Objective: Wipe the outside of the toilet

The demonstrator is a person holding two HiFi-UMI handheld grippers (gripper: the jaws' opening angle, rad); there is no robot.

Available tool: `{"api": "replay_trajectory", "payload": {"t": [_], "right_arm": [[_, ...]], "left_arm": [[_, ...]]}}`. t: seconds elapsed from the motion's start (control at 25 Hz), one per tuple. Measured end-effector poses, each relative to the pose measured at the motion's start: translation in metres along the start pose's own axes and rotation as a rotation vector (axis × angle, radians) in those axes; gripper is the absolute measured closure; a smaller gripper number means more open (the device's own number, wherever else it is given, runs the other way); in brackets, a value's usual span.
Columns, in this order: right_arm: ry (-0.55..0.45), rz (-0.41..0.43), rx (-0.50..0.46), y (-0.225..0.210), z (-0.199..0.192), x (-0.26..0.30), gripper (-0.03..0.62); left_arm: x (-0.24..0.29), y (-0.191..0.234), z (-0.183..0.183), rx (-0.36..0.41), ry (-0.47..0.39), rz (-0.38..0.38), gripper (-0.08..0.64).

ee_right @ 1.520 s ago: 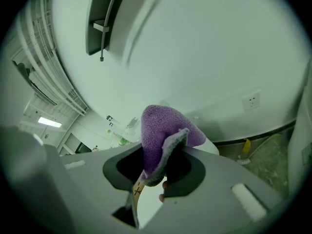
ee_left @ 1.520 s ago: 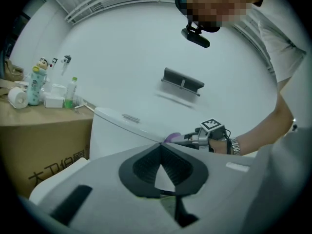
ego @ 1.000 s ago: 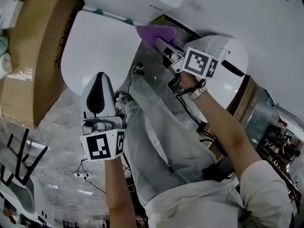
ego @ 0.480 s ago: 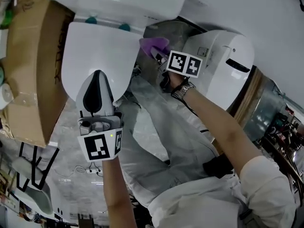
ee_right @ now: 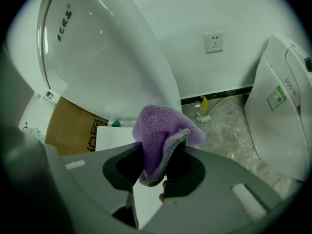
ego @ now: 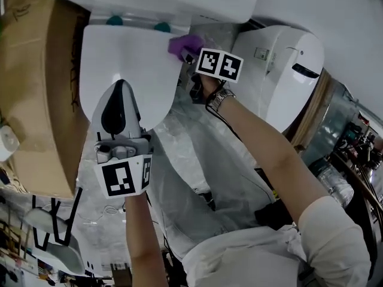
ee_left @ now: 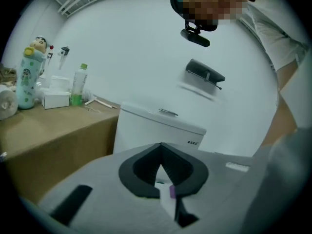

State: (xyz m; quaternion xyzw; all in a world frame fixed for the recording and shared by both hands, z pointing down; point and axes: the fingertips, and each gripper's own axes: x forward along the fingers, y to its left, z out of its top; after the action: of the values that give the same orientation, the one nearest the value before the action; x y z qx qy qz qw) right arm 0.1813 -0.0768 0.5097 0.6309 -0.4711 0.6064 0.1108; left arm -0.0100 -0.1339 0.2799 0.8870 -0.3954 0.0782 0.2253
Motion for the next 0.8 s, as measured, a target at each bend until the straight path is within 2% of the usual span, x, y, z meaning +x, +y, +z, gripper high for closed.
{"api": "replay_trajectory", "payload": {"t": [0.2, 0.48, 0.6, 0.8], "right_arm": [[-0.058, -0.035, 0.03, 0.021, -0.002, 0.017, 0.491], [-0.09, -0.086, 0.07, 0.034, 0.004, 0.038, 0.492], [-0.072, -0.061, 0.023, 0.059, 0.001, 0.048, 0.492], [-0.009, -0.016, -0.107, 0.117, -0.013, 0.073, 0.492]], "left_arm": [[-0.013, 0.038, 0.009, 0.008, 0.015, -0.073, 0.554], [-0.007, 0.083, 0.014, 0.02, 0.033, -0.108, 0.554], [-0.009, 0.098, 0.016, 0.019, 0.029, -0.112, 0.554], [-0.024, 0.121, 0.022, -0.013, 0.008, -0.089, 0.554]]}}
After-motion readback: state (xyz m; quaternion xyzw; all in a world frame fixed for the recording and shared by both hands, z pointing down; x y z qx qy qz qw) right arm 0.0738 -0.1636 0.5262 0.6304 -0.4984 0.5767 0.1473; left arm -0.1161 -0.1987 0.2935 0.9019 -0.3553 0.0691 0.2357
